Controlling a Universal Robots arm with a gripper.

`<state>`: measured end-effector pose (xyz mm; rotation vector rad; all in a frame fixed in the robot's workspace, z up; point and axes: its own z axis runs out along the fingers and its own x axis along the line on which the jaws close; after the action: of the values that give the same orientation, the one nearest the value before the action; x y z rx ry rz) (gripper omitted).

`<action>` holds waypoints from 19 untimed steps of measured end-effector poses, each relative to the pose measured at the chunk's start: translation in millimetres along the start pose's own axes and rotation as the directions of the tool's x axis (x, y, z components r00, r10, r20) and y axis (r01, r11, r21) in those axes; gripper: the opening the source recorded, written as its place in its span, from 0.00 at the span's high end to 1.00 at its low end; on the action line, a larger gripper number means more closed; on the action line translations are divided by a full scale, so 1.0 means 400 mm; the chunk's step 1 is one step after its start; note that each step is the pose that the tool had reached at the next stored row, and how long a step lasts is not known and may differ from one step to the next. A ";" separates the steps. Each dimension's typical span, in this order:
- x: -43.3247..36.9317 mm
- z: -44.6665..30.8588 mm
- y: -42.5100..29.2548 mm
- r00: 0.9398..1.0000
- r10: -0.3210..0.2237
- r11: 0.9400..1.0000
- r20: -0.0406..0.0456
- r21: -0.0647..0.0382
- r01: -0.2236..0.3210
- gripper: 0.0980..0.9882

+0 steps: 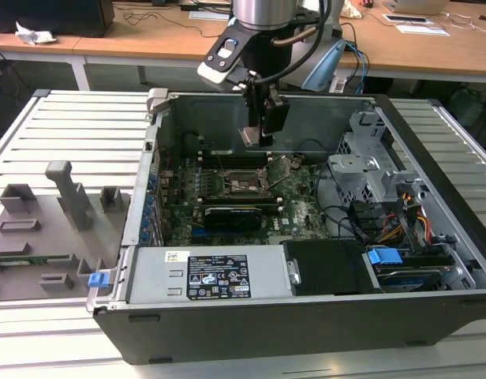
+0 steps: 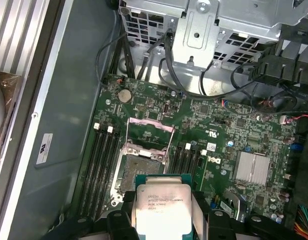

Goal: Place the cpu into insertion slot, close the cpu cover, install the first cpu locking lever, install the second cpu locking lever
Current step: 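Place the cpu into insertion slot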

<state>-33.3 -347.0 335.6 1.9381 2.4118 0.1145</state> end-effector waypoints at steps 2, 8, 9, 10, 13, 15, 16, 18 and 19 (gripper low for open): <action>0.000 0.000 0.000 1.000 0.007 1.000 0.001 0.000 -0.007 0.51; 0.000 0.001 0.000 0.999 0.049 0.999 0.004 -0.001 -0.049 0.51; 0.000 0.001 0.000 0.998 0.056 0.998 0.005 -0.001 -0.056 0.51; 0.000 0.001 -0.001 0.998 0.059 0.998 0.005 -0.001 -0.059 0.51; 0.001 0.003 -0.003 0.998 0.066 0.998 0.006 -0.001 -0.066 0.51; 0.001 0.005 -0.004 0.998 0.066 0.998 0.006 -0.001 -0.066 0.51; 0.001 0.006 -0.005 0.998 0.067 0.998 0.006 -0.001 -0.067 0.51; 0.002 0.009 -0.007 0.997 0.077 0.997 0.007 -0.001 -0.077 0.51; 0.002 0.011 -0.008 0.996 0.086 0.996 0.007 -0.001 -0.086 0.51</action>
<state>-36.2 -346.8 331.2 2.0385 2.3234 0.1113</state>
